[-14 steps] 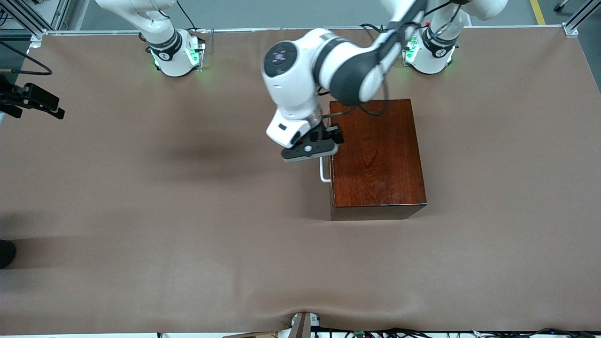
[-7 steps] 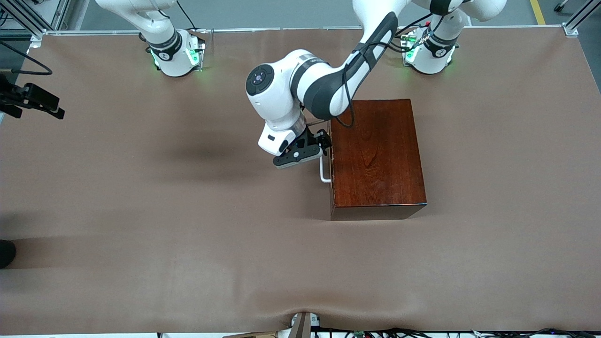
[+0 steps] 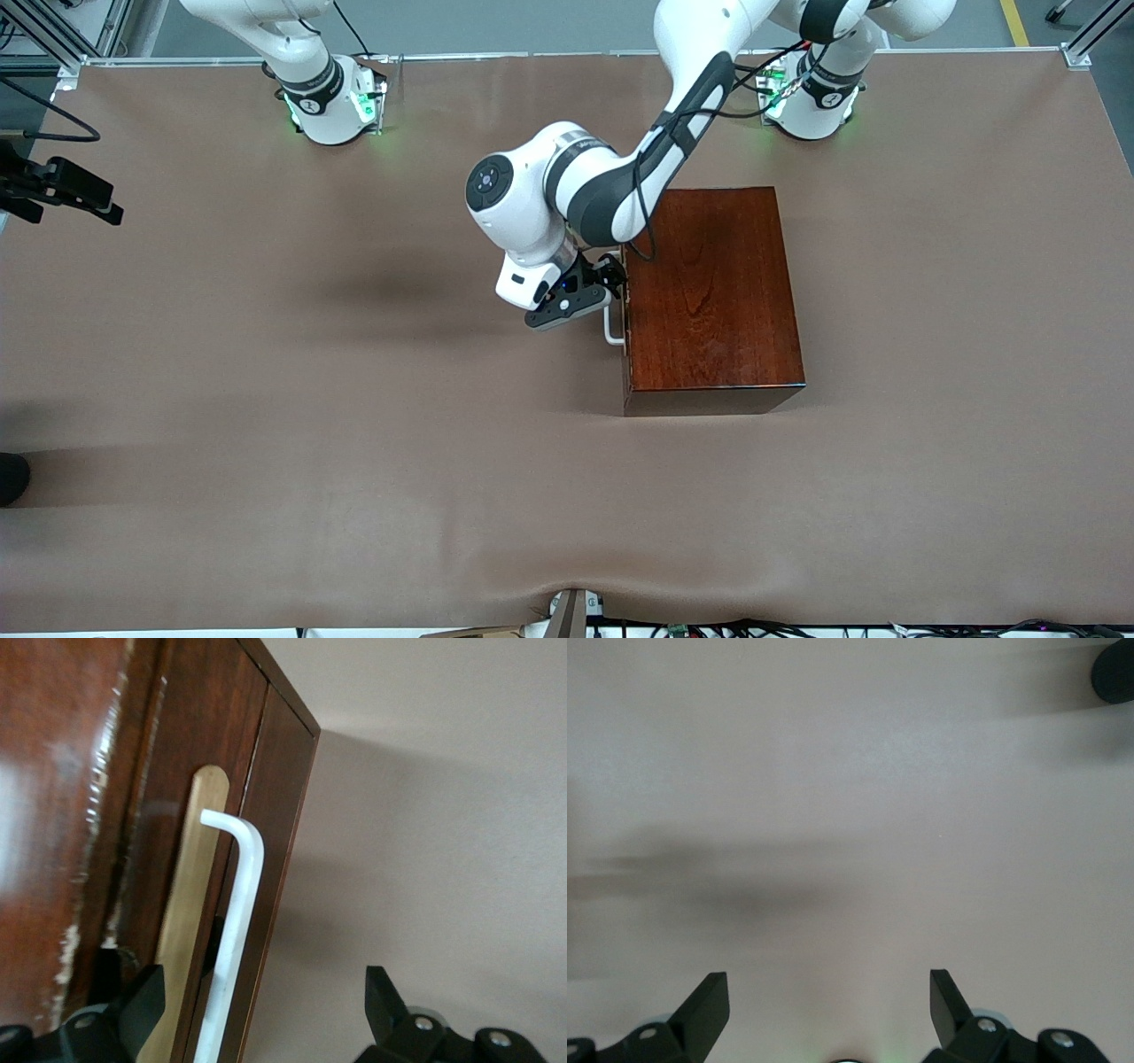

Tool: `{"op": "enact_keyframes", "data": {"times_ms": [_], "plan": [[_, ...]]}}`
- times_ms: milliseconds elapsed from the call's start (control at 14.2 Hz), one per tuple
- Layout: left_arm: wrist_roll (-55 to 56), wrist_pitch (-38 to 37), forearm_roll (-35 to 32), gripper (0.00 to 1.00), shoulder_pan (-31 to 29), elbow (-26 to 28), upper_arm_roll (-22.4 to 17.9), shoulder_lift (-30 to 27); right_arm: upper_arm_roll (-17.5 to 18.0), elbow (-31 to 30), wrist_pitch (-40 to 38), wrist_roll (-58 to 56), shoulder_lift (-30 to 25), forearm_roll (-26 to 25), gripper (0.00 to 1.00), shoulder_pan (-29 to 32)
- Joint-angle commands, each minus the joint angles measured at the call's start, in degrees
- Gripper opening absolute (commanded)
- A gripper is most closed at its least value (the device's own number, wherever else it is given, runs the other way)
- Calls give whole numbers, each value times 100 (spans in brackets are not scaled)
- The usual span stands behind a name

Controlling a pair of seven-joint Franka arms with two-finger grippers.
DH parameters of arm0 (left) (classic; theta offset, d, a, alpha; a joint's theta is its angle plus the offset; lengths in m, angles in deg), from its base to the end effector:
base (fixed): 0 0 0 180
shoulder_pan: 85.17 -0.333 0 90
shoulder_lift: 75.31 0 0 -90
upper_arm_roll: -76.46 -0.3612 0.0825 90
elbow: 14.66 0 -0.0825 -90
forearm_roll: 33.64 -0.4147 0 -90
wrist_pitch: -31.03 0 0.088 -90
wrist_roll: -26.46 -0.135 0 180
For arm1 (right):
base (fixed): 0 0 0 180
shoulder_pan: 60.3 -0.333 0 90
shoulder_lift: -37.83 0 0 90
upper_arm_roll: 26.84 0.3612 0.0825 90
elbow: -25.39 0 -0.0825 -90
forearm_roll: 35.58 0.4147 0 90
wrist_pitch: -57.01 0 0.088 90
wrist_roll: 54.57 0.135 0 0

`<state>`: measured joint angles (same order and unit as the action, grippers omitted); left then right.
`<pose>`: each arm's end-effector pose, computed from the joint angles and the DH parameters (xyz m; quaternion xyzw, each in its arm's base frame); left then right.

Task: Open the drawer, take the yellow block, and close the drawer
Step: 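Reach the left gripper over the box to the white drawer handle, then pull the drawer handle outward with the left gripper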

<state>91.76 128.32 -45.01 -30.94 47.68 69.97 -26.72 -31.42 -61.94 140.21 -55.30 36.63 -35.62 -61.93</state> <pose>0.5342 -0.5921 0.2940 -0.9770 -0.1127 -0.0536 0.1731 0.5633 -0.0297 0.6668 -0.9995 0.0194 0.0256 0.0013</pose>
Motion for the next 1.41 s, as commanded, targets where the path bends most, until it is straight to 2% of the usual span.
{"op": "enact_keyframes", "data": {"times_ms": [0, 847, 1341], "plan": [[27, -18, -137, 100, 70, -99, -44, 150, 62, 119, -76, -6, 50, -4, 100, 101], [71, 483, -85, 100, 193, -143, -27, 273, 62, 119, -76, -6, 50, -4, 100, 110], [589, 878, -40, 100, 193, -152, 105, 273, 62, 119, -85, -6, 50, -4, 100, 110]]}}
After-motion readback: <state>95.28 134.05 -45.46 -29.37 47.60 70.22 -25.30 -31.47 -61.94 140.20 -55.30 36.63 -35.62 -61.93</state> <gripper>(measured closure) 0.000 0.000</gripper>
